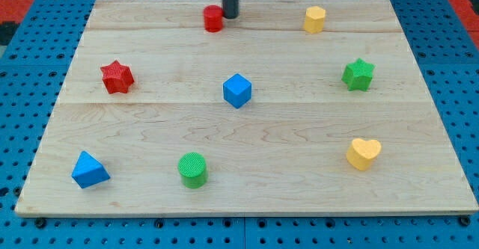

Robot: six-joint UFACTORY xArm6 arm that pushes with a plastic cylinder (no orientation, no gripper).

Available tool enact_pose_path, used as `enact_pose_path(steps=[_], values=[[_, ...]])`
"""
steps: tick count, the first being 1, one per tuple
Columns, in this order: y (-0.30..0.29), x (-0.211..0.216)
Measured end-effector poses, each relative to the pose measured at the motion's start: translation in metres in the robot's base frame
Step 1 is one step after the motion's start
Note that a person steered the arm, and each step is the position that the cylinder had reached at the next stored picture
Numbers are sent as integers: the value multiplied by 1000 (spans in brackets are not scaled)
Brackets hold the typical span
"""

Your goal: Move the red blocks towards the blue block

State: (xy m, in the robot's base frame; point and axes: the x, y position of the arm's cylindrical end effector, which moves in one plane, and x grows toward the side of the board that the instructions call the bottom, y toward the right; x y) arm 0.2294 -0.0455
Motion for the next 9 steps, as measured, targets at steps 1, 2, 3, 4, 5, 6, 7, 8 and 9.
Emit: enact_pose_path(steps=[1,2,3,4,5,6,7,8,9], values=[[-40,-3],[-71,-26],[-62,26],[-35,61],[-81,58],[-168,73],[-198,117],[-173,168],[-147,174]])
